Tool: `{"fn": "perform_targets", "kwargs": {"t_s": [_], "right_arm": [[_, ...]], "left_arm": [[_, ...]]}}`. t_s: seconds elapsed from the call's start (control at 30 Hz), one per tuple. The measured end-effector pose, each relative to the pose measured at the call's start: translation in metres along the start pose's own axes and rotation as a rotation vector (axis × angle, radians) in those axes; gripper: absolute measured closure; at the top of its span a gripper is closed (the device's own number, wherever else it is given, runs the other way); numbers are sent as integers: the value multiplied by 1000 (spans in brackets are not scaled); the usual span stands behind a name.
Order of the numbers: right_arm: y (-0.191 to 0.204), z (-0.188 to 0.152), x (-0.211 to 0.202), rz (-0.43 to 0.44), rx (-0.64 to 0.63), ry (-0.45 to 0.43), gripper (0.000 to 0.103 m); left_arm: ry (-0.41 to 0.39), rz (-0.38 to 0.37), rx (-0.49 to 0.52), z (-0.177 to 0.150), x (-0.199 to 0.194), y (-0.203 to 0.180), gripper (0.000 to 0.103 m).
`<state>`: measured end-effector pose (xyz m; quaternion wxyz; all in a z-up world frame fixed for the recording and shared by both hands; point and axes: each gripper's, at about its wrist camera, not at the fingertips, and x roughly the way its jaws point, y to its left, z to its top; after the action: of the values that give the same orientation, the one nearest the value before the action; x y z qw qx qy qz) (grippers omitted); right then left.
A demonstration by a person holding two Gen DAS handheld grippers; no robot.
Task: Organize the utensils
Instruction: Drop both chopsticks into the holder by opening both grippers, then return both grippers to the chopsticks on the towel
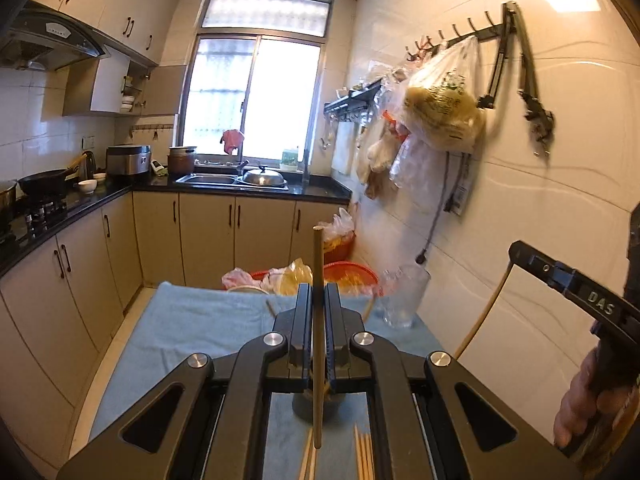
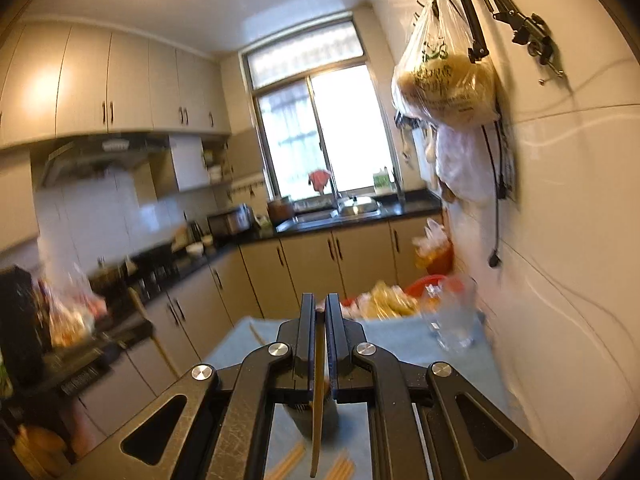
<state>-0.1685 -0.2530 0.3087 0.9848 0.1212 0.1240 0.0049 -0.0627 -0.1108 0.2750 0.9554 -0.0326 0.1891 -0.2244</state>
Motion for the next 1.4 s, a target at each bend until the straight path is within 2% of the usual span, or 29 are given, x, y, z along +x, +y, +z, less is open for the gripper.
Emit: {"fn": "perform_targets", "kwargs": {"t_s": [0.17, 0.33, 0.53, 0.63, 0.73, 0.8, 0.83, 0.87, 0.93, 1.03, 1.2, 1.3, 1.37, 1.4], "right_arm": [[-1, 15, 39, 0, 45, -59, 98], [-9, 9, 84, -21, 83, -43, 98], [-22, -24, 136, -47, 89, 96, 98], [-29, -40, 154, -48, 103, 164, 97], [-36, -50, 166, -53, 115, 205, 97], [-41, -53, 167, -54, 137, 217, 94], [-43, -54, 166, -56, 146, 223, 88], [-45, -54, 164, -61, 149, 221, 80], [-46, -52, 154, -70, 147, 208, 71], [-47, -46, 134, -76, 128, 197, 70], [-45, -42, 95, -92, 85, 220, 62], [-45, -47, 73, -104, 36, 272, 55], [-45, -56, 62, -109, -15, 339, 47], [-44, -65, 58, -113, -44, 387, 47]], "left_arm": [[-14, 11, -41, 21, 49, 2, 98], [52, -6, -77, 15, 103, 8, 98], [176, 11, -82, -16, 150, 14, 98], [211, 10, -86, -24, 155, 18, 98], [206, 3, -94, -22, 147, 23, 95], [202, 3, -98, -20, 140, 24, 83], [193, 4, -107, -19, 131, 26, 72], [184, 6, -115, -19, 123, 29, 66], [173, 5, -121, -18, 106, 33, 65], [175, 4, -119, -22, 75, 40, 64], [183, 19, -120, -43, 24, 54, 60], [197, 24, -124, -66, 0, 61, 54], [232, 25, -111, -86, -6, 62, 53], [259, 24, -104, -98, -6, 62, 53]]}}
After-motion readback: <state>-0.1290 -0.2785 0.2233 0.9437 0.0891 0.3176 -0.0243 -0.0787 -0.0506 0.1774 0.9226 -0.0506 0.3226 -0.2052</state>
